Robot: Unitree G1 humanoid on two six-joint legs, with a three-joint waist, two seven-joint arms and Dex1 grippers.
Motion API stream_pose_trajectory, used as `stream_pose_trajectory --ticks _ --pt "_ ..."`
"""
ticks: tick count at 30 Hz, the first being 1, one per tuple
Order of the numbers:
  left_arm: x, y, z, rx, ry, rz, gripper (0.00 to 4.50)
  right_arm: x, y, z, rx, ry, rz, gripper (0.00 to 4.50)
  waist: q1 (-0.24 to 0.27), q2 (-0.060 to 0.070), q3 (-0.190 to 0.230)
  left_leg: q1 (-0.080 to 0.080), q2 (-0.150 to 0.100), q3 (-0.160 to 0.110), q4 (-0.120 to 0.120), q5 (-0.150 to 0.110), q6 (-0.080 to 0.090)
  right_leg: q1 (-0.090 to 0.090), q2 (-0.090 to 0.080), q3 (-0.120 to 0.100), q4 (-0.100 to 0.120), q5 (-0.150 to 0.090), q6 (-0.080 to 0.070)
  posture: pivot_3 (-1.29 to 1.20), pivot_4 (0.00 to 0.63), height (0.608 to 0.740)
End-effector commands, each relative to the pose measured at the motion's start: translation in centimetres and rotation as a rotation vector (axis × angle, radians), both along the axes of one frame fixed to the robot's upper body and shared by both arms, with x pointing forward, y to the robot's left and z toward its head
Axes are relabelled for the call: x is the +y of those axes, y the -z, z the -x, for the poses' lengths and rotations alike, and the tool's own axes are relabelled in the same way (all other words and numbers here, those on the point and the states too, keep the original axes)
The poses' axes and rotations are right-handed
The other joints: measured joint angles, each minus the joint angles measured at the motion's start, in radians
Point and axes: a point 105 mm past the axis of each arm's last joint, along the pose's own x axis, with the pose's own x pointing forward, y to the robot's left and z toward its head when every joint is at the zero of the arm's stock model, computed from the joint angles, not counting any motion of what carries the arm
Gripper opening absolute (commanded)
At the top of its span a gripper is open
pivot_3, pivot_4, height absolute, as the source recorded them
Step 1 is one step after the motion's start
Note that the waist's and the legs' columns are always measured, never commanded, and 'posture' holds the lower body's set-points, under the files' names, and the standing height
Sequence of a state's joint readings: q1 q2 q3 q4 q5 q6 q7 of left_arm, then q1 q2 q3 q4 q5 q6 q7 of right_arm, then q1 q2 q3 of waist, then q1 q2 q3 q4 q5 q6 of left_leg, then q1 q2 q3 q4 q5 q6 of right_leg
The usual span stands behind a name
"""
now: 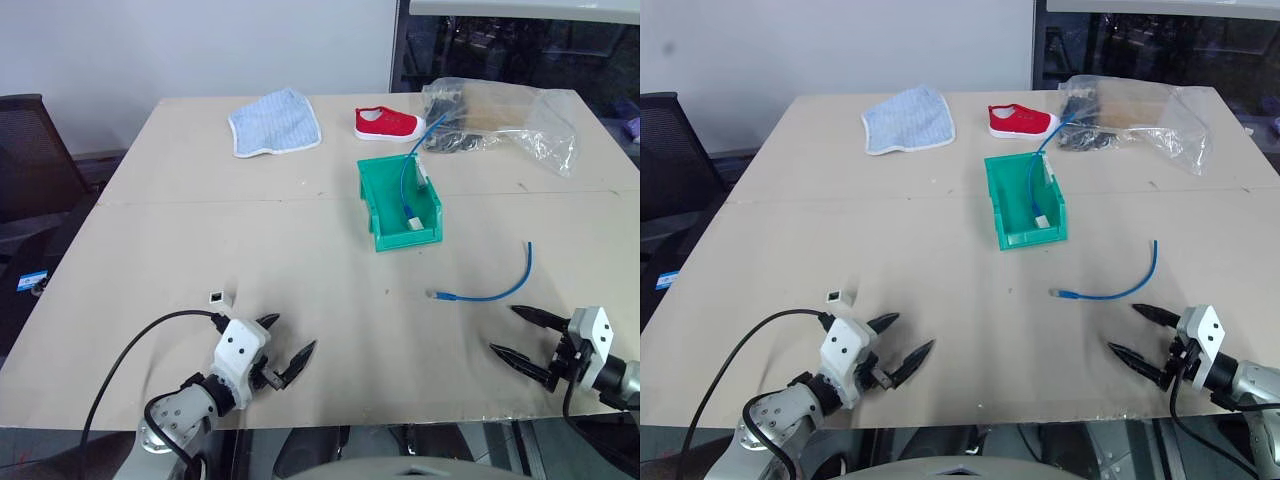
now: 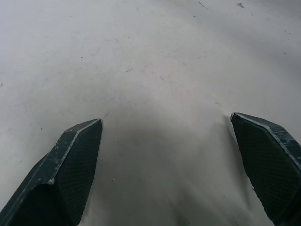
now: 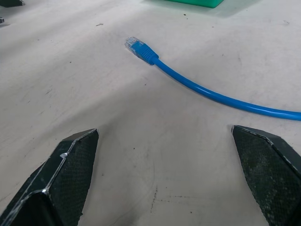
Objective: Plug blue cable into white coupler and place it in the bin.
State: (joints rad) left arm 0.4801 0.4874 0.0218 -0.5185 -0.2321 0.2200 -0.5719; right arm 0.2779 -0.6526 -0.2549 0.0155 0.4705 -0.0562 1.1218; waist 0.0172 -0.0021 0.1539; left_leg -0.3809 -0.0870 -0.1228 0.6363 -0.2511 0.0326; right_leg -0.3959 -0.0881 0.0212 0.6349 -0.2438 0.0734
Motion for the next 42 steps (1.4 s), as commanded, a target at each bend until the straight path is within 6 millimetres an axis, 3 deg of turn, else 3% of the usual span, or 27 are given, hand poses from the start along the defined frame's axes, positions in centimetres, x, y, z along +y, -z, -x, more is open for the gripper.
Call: stream_pose_trajectory --ticks 1,16,22,29,34,42 --pt "-0.4 0.1 0.5 0.029 0.034 0.016 4.5 -0.1 -0.6 0.3 -0.038 0.009 0.009 4.47 0.0 0.0 0.0 0.0 0.0 0.0 0.0 0.0 0.0 0.0 0.0 0.0 0.0 0.0 0.0 0.0 0.15 0.74" --pt "0.2 2.0 1.0 0.046 0.052 0.023 4.5 -0.3 -0.3 0.6 -0.04 0.019 0.012 4.47 0.001 0.001 -0.001 0.0 0.0 0.0 0.0 0.0 0.0 0.0 0.0 0.0 -0.001 0.0 0.0 0.0 0.15 0.74" --pt "0.3 1.8 0.9 0.025 0.071 0.027 4.5 -0.2 -0.6 0.6 -0.053 0.007 0.014 4.47 0.0 0.002 -0.001 0.0 0.0 0.0 0.0 0.0 0.0 0.0 0.0 0.0 -0.001 0.0 0.0 0.0 0.15 0.74" --pt "-2.4 -2.8 -0.4 -0.078 0.282 0.041 4.5 2.8 -3.4 -2.1 -0.146 -0.069 0.001 4.47 -0.002 0.0 0.002 0.0 0.0 0.001 0.0 0.0 0.0 0.0 0.0 0.0 0.0 0.0 0.0 0.0 0.15 0.74" --pt "-4.7 -6.2 -1.0 -0.08 0.499 0.015 4.5 4.8 -2.7 -4.3 -0.104 -0.122 0.111 4.47 -0.002 -0.003 0.004 0.0 0.0 -0.001 0.002 0.002 0.001 0.0 0.001 -0.005 0.003 0.003 -0.004 0.0 0.15 0.74" --pt "-5.8 -10.4 -2.2 -0.082 0.648 -0.068 4.5 7.7 -2.0 -6.2 -0.07 -0.259 0.201 4.47 -0.006 -0.005 0.007 -0.004 0.0 0.002 0.001 0.005 0.001 -0.007 0.002 -0.004 0.003 0.005 0.0 0.0 0.15 0.74"
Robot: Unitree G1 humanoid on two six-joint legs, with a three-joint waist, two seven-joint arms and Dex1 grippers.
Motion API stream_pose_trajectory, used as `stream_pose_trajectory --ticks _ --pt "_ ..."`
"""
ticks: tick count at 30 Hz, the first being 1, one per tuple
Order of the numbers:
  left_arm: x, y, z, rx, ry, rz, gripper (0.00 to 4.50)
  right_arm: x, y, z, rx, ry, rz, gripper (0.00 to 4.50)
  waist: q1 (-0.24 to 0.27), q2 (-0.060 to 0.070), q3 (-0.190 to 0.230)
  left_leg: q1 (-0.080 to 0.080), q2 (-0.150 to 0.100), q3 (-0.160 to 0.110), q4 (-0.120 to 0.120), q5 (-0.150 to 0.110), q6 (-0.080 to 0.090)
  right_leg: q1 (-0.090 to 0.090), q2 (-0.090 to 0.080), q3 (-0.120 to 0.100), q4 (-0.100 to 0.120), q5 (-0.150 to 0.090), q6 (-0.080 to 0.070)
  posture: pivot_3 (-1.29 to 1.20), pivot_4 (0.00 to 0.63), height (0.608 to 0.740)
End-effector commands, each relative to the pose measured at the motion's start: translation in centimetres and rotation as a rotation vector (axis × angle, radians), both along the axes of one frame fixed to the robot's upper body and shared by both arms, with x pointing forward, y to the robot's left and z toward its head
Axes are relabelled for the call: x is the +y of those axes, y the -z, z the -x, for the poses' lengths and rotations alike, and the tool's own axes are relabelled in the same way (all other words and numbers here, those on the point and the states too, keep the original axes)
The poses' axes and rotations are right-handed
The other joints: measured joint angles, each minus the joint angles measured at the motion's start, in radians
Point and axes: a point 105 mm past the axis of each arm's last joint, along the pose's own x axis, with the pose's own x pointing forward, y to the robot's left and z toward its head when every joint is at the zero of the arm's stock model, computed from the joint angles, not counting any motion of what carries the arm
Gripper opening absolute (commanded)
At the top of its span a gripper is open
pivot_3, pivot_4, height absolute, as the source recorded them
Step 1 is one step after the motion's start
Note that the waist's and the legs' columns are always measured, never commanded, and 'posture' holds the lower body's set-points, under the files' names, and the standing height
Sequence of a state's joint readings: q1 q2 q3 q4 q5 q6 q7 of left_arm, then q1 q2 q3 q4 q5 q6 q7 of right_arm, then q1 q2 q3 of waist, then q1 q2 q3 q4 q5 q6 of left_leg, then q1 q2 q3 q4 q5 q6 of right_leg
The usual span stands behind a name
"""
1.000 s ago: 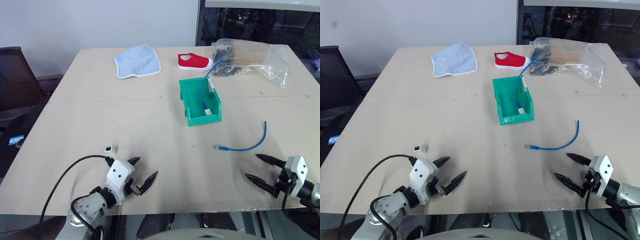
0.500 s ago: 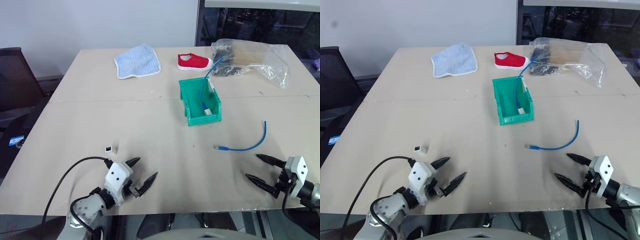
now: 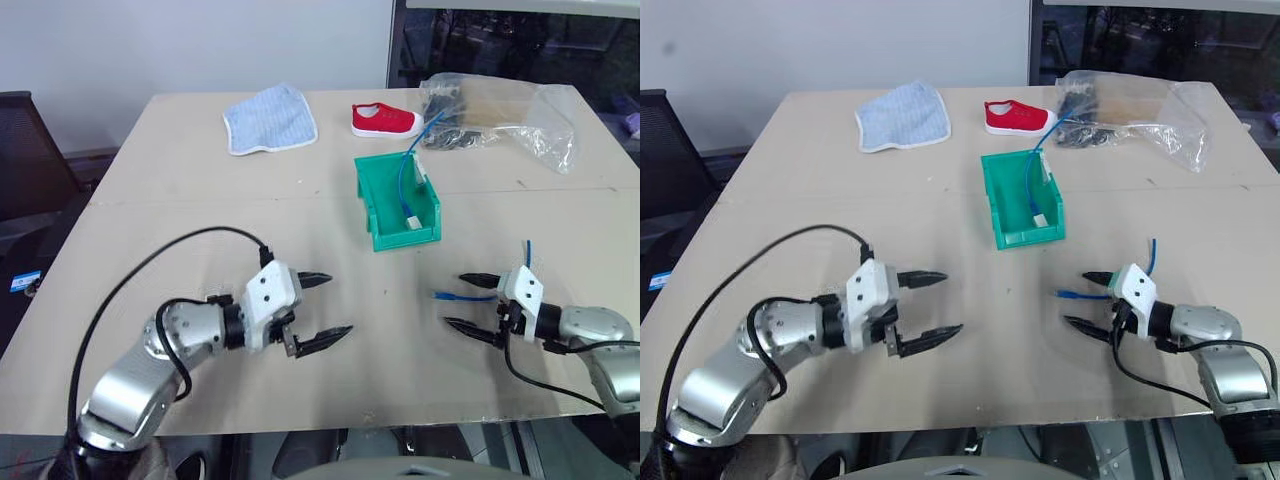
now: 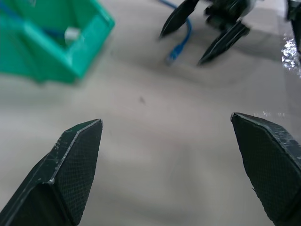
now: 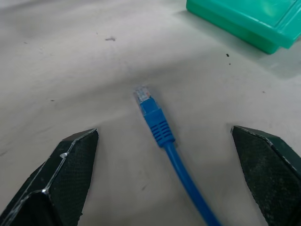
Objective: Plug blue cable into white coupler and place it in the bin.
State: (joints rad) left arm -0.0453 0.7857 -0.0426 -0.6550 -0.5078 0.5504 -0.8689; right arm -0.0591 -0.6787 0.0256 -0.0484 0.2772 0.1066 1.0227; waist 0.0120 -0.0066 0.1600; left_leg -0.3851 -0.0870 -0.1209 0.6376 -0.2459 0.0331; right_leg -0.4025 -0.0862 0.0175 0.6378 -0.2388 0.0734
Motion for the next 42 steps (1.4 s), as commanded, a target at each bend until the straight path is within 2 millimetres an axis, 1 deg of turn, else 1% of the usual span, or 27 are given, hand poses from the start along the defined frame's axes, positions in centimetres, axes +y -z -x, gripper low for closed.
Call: stream_pose_trajectory --ticks 1,2,3,4,7,8,9,10,13,15,18,23,26,28,29,30,31,33,34,36,37,38,40,42 --pt "-0.4 -1.6 0.5 -0.004 0.058 -0.01 4.5 1.0 -0.5 -0.6 -0.018 -0.058 0.023 3.93 -0.002 -0.001 0.001 -0.001 0.0 0.0 0.0 0.0 0.0 -0.001 0.0 0.0 0.0 0.0 0.0 0.0 0.15 0.74" --pt "-0.3 -1.7 0.5 0.007 0.064 -0.013 4.5 1.2 -0.5 -0.7 -0.014 -0.071 0.025 3.64 -0.002 -0.001 0.001 -0.001 0.0 0.0 0.0 0.0 0.0 -0.001 0.0 0.0 0.0 0.0 0.0 0.0 0.15 0.74" --pt "-0.3 -1.7 0.5 0.016 0.069 -0.015 4.5 1.2 -0.4 -0.7 -0.011 -0.08 0.025 3.0 -0.001 -0.001 0.001 -0.001 0.0 0.0 0.0 0.0 -0.001 -0.002 0.0 0.001 0.0 0.0 0.0 0.0 0.15 0.74" --pt "-0.2 -1.8 0.5 0.024 0.073 -0.018 4.5 1.3 -0.4 -0.8 -0.01 -0.086 0.033 2.59 0.0 -0.001 0.001 -0.001 0.0 0.0 0.0 0.0 -0.001 -0.002 0.0 0.0 0.0 0.0 0.0 0.0 0.15 0.74" --pt "0.4 -1.8 0.3 0.035 0.075 -0.029 4.5 1.3 -0.4 -1.1 -0.015 -0.098 0.053 1.17 0.0 -0.001 0.002 -0.001 0.0 0.0 0.0 0.0 -0.001 -0.002 0.0 0.001 0.0 0.0 0.0 0.0 0.15 0.74" --pt "0.6 -1.8 0.1 0.037 0.074 -0.033 4.5 1.3 -0.4 -1.3 -0.017 -0.103 0.056 0.75 0.0 -0.001 0.001 -0.001 0.0 0.001 0.0 0.0 -0.001 -0.002 0.0 0.001 0.0 0.0 0.0 0.0 0.15 0.74" --pt "0.8 -1.8 0.0 0.038 0.073 -0.039 4.5 1.4 -0.5 -1.4 -0.018 -0.109 0.059 0.44 -0.001 -0.001 0.002 -0.001 0.0 0.001 0.0 0.0 -0.001 -0.002 0.0 0.001 0.0 0.0 0.0 0.0 0.15 0.74" --pt "1.0 -1.7 -0.1 0.037 0.072 -0.046 4.5 1.4 -0.5 -1.5 -0.018 -0.118 0.063 0.04 -0.001 -0.001 0.002 -0.001 0.0 0.001 0.0 0.0 -0.001 -0.002 0.0 0.001 0.0 0.0 0.0 0.0 0.15 0.74" --pt "1.3 -1.7 -0.3 0.037 0.074 -0.053 4.5 1.9 -0.9 -1.9 -0.021 -0.145 0.058 0.04 0.0 -0.002 0.002 -0.001 0.0 0.001 0.0 0.0 0.0 -0.002 0.0 0.002 0.001 0.001 -0.001 0.0 0.15 0.74" --pt "1.4 -1.6 -0.4 0.039 0.079 -0.059 4.5 2.8 -1.2 -2.1 -0.019 -0.187 0.057 0.04 -0.001 -0.002 0.002 -0.001 0.0 0.001 0.001 0.0 0.001 -0.002 0.0 0.001 0.002 0.001 -0.001 0.0 0.15 0.74" --pt "1.8 -1.3 -0.6 0.036 0.091 -0.086 4.5 5.0 -1.6 -2.4 -0.01 -0.271 0.067 0.04 -0.005 -0.002 0.002 0.0 0.0 0.001 0.0 0.0 0.0 -0.003 0.001 0.002 0.003 0.001 -0.001 0.0 0.15 0.74" --pt "2.3 -1.0 -1.1 0.029 0.104 -0.117 4.5 8.6 -1.7 -3.6 -0.018 -0.376 0.098 0.04 -0.016 -0.002 0.002 -0.001 0.001 0.001 0.0 0.002 -0.003 -0.004 0.001 0.002 0.004 0.001 -0.001 0.0 0.15 0.74" --pt "2.4 -0.8 -1.5 0.027 0.107 -0.136 4.5 9.9 -1.9 -4.3 -0.03 -0.408 0.109 0.04 -0.017 -0.002 0.002 -0.002 0.0 0.0 0.0 0.002 -0.003 -0.005 0.001 0.001 0.004 0.001 -0.001 0.0 0.15 0.74" --pt "2.4 -0.6 -1.7 0.03 0.113 -0.144 4.5 10.3 -2.0 -4.4 -0.028 -0.42 0.105 0.04 -0.017 -0.002 0.003 -0.003 0.0 0.001 0.0 0.002 -0.003 -0.006 0.001 0.001 0.004 0.001 -0.001 0.0 0.15 0.74" --pt "2.2 -0.5 -1.9 0.031 0.115 -0.146 4.5 10.3 -2.2 -4.4 -0.032 -0.418 0.098 0.85 -0.018 -0.002 0.002 -0.005 -0.001 0.001 0.0 0.002 -0.003 -0.007 0.002 0.001 0.004 0.001 -0.001 0.0 0.15 0.74" --pt "2.1 -0.2 -2.2 0.031 0.111 -0.152 4.5 10.1 -2.3 -4.4 -0.034 -0.412 0.088 1.18 -0.018 -0.002 0.002 -0.007 -0.001 0.001 0.001 0.002 -0.003 -0.01 0.002 0.001 0.004 0.001 -0.001 0.0 0.15 0.74" --pt "1.9 0.2 -2.7 0.029 0.101 -0.161 4.5 9.7 -2.5 -4.4 -0.032 -0.4 0.076 1.64 -0.017 -0.002 0.002 -0.008 -0.001 0.0 0.001 0.002 -0.003 -0.011 0.002 0.001 0.004 0.001 -0.001 0.0 0.15 0.74" --pt "1.3 1.0 -4.1 0.013 0.071 -0.167 4.5 8.6 -3.1 -4.3 -0.044 -0.357 0.063 2.32 -0.014 -0.002 0.002 -0.009 -0.001 0.0 0.001 0.002 -0.003 -0.011 0.003 0.0 0.004 0.001 -0.001 0.0 0.15 0.74" --pt "0.9 1.3 -4.8 -0.004 0.062 -0.164 4.5 8.1 -3.5 -4.1 -0.047 -0.333 0.052 2.79 -0.012 -0.002 0.002 -0.009 -0.001 -0.001 0.001 0.002 -0.003 -0.011 0.003 0.0 0.004 0.001 -0.001 0.0 0.15 0.74" --pt "-0.1 1.7 -5.6 -0.009 0.082 -0.139 4.5 7.1 -4.3 -3.4 -0.049 -0.279 0.007 3.51 -0.004 -0.002 0.003 -0.01 -0.001 -0.001 0.002 0.002 -0.003 -0.011 0.003 0.0 0.004 0.001 -0.001 0.0 0.15 0.74" --pt "-0.4 1.9 -5.8 -0.008 0.095 -0.131 4.5 6.8 -4.6 -3.1 -0.05 -0.26 -0.006 4.06 -0.003 -0.002 0.003 -0.01 -0.001 -0.001 0.002 0.002 -0.003 -0.011 0.003 0.0 0.004 0.001 -0.001 0.0 0.15 0.74" --pt "-0.9 2.1 -6.2 -0.009 0.111 -0.124 4.5 6.2 -4.8 -2.4 -0.047 -0.235 -0.018 4.45 -0.002 -0.002 0.003 -0.011 -0.001 -0.001 0.004 0.002 -0.003 -0.011 0.004 0.0 0.005 0.001 -0.001 0.0 0.15 0.74" --pt "-2.0 2.5 -6.9 0.001 0.156 -0.108 4.5 4.9 -5.1 -0.9 -0.021 -0.167 -0.084 4.45 0.005 -0.002 0.002 -0.011 -0.001 -0.001 0.004 0.002 -0.003 -0.012 0.004 0.0 0.005 0.001 -0.001 0.0 0.15 0.74" --pt "-2.9 2.7 -7.1 0.028 0.221 -0.098 4.5 4.0 -5.3 0.5 0.02 -0.111 -0.155 4.45 0.003 -0.002 0.002 -0.012 0.0 -0.003 0.006 0.002 -0.003 -0.011 0.001 -0.001 0.005 0.001 -0.001 0.0 0.15 0.74"
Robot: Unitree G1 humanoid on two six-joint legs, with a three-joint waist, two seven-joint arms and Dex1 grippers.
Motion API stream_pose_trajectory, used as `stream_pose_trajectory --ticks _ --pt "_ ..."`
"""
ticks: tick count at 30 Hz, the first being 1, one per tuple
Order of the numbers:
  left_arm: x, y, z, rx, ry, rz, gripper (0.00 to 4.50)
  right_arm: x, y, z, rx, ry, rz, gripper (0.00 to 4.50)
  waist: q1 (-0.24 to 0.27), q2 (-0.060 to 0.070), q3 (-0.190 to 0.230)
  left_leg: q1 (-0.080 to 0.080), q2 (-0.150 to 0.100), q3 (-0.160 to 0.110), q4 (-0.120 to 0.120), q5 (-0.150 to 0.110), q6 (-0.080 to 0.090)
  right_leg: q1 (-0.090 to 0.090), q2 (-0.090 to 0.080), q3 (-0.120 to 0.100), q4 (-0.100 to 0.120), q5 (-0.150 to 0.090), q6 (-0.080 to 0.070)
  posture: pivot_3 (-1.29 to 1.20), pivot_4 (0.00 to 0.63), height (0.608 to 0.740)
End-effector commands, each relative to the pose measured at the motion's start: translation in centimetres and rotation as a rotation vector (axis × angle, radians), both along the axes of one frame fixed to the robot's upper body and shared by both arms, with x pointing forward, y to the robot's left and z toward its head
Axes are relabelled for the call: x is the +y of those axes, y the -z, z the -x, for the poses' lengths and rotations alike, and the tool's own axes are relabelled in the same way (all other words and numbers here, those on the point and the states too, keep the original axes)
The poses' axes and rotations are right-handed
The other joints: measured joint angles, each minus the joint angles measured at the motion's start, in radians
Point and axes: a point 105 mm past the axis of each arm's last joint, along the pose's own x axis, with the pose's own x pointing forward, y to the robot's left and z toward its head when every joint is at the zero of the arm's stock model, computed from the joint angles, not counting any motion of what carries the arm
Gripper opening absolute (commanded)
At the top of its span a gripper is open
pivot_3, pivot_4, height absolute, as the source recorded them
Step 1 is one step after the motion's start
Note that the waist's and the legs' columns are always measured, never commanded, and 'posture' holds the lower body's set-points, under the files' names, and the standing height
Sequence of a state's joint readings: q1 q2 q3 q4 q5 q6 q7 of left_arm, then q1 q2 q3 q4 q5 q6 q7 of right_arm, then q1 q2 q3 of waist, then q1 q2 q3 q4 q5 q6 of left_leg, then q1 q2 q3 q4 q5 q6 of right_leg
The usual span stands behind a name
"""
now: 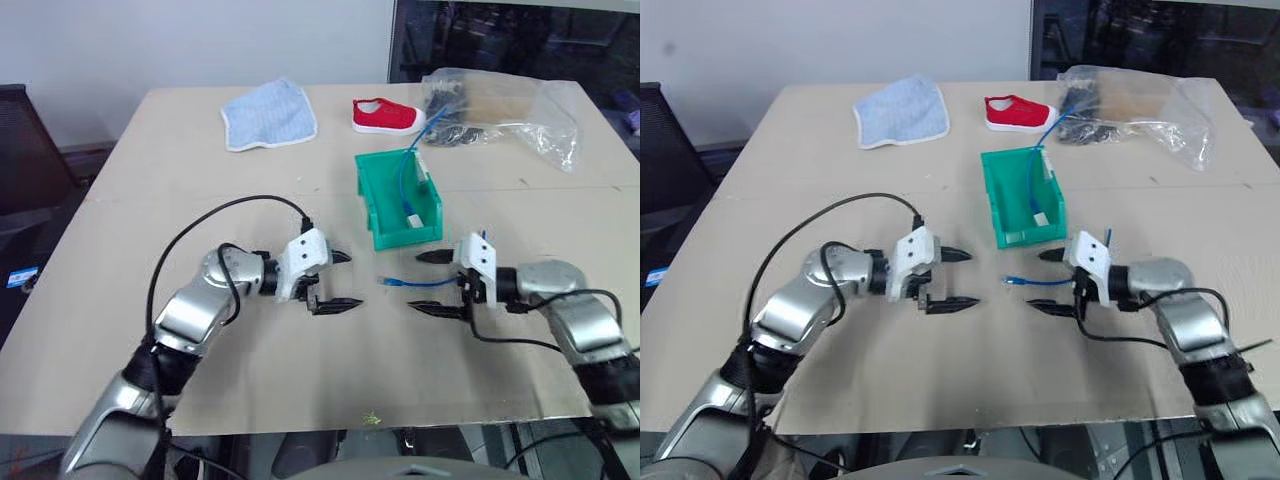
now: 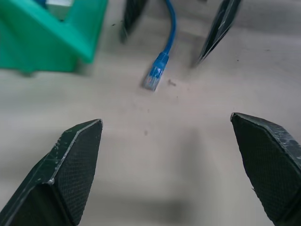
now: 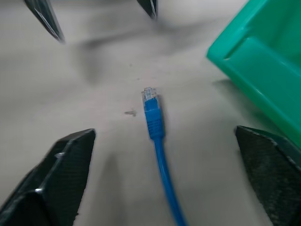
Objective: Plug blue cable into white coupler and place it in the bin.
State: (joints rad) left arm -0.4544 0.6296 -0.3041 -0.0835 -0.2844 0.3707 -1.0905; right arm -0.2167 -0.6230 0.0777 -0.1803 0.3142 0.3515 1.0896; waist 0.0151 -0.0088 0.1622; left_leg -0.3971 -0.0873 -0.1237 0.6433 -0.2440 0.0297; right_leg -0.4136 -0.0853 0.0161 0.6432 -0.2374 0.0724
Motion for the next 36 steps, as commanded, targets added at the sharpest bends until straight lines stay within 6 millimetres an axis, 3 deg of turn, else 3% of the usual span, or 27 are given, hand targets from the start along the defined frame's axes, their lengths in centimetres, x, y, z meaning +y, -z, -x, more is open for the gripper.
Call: stream_pose_trajectory --ticks 1,9,20,22,24,27,30,32,36 --pt "-1.2 0.0 -0.2 0.01 0.103 0.003 4.5 -1.0 -1.8 1.9 0.007 0.058 -0.1 4.45 -0.002 0.0 0.0 0.0 0.0 0.0 0.0 0.0 0.0 0.0 0.0 0.0 0.0 0.0 0.0 0.0 0.15 0.74" --pt "-2.5 1.6 -1.8 0.028 0.184 -0.032 4.5 -4.2 -0.8 4.2 -0.072 0.235 -0.142 4.45 -0.006 0.0 0.0 0.0 0.0 0.002 0.006 -0.002 0.004 0.002 0.004 0.001 0.002 0.0 0.001 0.0 0.15 0.74" --pt "-4.5 2.6 -2.5 0.012 0.215 -0.017 4.5 -4.9 -0.5 5.9 -0.052 0.267 -0.205 4.45 0.0 0.0 0.0 0.001 0.0 0.002 0.009 -0.002 0.004 0.003 0.005 0.002 0.003 0.002 0.002 0.0 0.15 0.74" --pt "-4.7 2.5 -2.4 0.02 0.22 -0.003 4.08 -4.8 -0.5 6.2 -0.052 0.252 -0.207 4.5 0.0 0.0 0.0 0.001 0.0 0.002 0.009 -0.002 0.004 0.003 0.005 0.002 0.003 0.002 0.002 0.0 0.15 0.74" --pt "-4.8 2.6 -2.3 0.029 0.223 0.0 3.37 -4.8 -0.6 6.3 -0.054 0.245 -0.213 4.5 -0.001 0.0 0.0 0.001 0.0 0.002 0.009 -0.002 0.004 0.003 0.005 0.002 0.003 0.002 0.002 0.0 0.15 0.74" --pt "-4.9 2.7 -2.2 0.034 0.226 0.002 2.08 -4.8 -0.7 6.3 -0.056 0.242 -0.216 4.5 -0.005 0.0 0.0 0.001 0.0 0.002 0.009 -0.002 0.004 0.003 0.006 0.002 0.003 0.002 0.002 0.0 0.15 0.74" --pt "-5.1 2.8 -2.1 0.037 0.231 0.004 0.37 -4.8 -0.6 6.4 -0.055 0.24 -0.215 4.5 -0.004 0.0 0.0 0.001 0.0 0.002 0.009 -0.002 0.004 0.003 0.006 0.002 0.004 0.002 0.002 0.0 0.15 0.74" --pt "-5.0 2.8 -2.0 0.043 0.235 0.002 0.12 -4.8 -0.5 6.5 -0.054 0.24 -0.213 4.5 -0.003 0.0 -0.001 0.001 0.0 0.002 0.009 -0.002 0.004 0.003 0.006 0.002 0.004 0.002 0.002 0.0 0.15 0.74" --pt "-4.9 2.7 -2.0 0.053 0.229 0.008 0.12 -4.8 -0.2 6.7 -0.025 0.242 -0.213 4.5 -0.003 0.0 -0.001 0.001 0.0 0.002 0.009 -0.002 0.004 0.003 0.006 0.002 0.004 0.002 0.002 0.0 0.15 0.74"
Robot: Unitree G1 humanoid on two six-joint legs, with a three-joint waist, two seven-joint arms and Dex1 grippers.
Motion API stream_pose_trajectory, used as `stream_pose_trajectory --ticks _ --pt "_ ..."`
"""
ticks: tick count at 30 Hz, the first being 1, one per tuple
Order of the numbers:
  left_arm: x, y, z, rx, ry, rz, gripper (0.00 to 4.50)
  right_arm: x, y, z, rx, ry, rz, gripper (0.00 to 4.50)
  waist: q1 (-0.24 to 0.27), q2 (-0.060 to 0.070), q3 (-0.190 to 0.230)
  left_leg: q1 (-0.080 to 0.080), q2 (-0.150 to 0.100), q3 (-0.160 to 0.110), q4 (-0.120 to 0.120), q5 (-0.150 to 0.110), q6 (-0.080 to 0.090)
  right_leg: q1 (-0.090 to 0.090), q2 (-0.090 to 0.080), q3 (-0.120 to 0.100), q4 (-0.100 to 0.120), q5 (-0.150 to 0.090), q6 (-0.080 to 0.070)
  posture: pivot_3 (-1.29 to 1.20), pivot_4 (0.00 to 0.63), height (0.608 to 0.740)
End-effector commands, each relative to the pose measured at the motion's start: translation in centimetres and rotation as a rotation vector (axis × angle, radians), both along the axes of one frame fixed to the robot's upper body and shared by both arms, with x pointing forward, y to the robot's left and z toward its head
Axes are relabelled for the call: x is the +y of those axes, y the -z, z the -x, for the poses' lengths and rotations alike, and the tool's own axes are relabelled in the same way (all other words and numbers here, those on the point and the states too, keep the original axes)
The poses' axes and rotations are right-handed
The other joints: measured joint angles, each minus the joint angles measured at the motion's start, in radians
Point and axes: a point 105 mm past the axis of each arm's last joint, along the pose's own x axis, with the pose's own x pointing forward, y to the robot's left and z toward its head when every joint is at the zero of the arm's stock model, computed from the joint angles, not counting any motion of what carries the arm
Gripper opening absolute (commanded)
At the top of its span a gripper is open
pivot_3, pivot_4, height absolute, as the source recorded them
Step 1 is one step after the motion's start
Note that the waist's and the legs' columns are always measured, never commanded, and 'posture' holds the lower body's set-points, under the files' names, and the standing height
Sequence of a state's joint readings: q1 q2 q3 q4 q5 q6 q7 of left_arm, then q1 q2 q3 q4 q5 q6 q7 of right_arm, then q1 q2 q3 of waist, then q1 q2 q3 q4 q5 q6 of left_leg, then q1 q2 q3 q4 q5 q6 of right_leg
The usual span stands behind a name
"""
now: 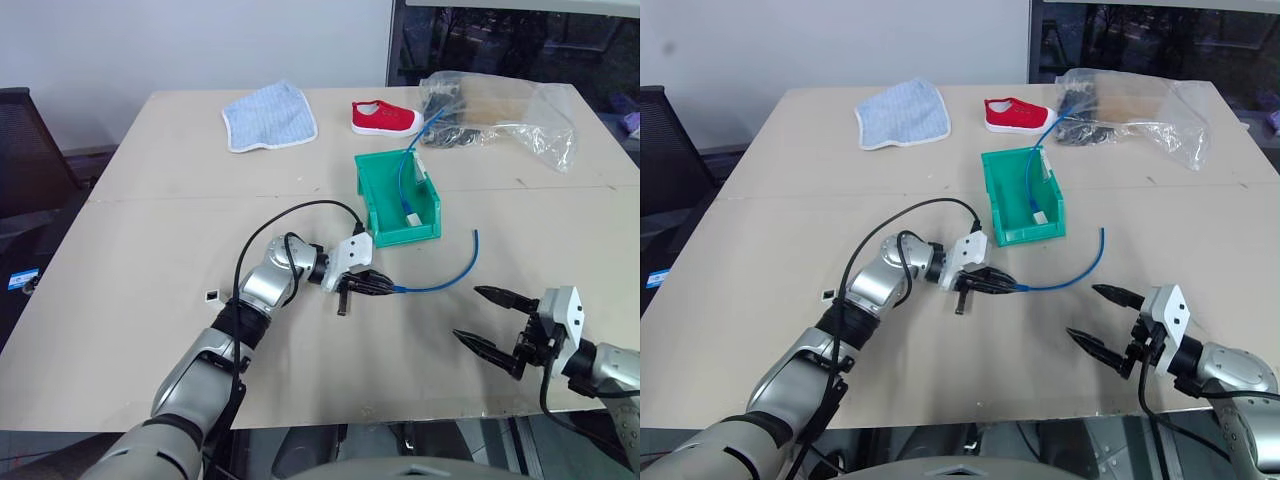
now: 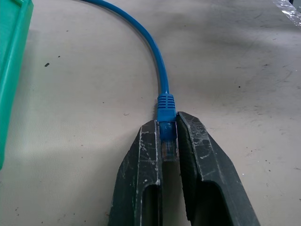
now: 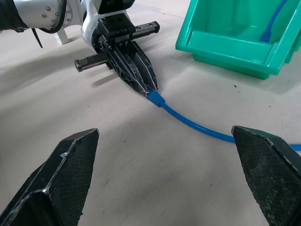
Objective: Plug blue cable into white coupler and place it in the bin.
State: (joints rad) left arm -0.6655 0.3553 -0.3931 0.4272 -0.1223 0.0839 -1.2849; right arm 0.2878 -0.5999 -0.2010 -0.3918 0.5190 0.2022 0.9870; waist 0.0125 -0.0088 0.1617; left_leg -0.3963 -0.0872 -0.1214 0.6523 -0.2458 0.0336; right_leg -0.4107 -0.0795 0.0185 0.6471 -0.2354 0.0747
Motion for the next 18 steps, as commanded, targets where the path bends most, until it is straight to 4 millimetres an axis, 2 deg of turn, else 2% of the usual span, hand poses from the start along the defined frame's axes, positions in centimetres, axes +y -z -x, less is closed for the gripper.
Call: stream_pose_trajectory --ticks 1,5,8,13,18 --pt "0.0 -0.6 0.1 0.023 -0.006 0.03 0.12 0.3 -0.9 0.4 -0.018 -0.018 -0.009 4.5 0.0 0.0 0.0 0.0 0.0 0.0 0.0 0.0 0.0 0.0 0.0 0.0 0.0 0.0 0.0 0.0 0.15 0.74" --pt "-1.4 -4.2 0.4 0.222 -0.055 0.254 0.12 1.9 -0.6 1.7 0.199 -0.019 -0.212 4.5 0.0 0.0 0.0 0.0 0.0 0.0 0.0 0.0 0.0 0.0 0.0 0.0 0.001 0.0 0.0 0.0 0.15 0.74" --pt "-1.7 -6.0 1.7 0.383 -0.02 0.341 0.12 3.3 -1.3 1.4 0.26 -0.017 -0.366 4.5 -0.003 0.0 0.0 -0.001 0.0 -0.002 0.001 0.0 0.0 0.0 -0.001 -0.001 0.001 0.0 0.0 0.0 0.15 0.74" --pt "-1.4 -8.1 3.3 0.566 0.037 0.411 0.12 4.9 -3.3 -0.3 0.238 -0.012 -0.523 4.5 -0.008 0.0 0.0 0.001 0.0 -0.001 0.001 0.0 0.001 0.0 -0.001 0.0 0.003 0.0 0.0 0.0 0.15 0.74" --pt "-1.2 -9.9 3.1 0.64 0.028 0.495 0.12 6.0 -6.0 -1.9 0.193 -0.034 -0.659 4.5 -0.008 0.0 0.0 0.001 0.0 -0.001 0.001 0.0 0.0 0.0 0.0 0.0 0.004 0.0 0.0 0.0 0.15 0.74"
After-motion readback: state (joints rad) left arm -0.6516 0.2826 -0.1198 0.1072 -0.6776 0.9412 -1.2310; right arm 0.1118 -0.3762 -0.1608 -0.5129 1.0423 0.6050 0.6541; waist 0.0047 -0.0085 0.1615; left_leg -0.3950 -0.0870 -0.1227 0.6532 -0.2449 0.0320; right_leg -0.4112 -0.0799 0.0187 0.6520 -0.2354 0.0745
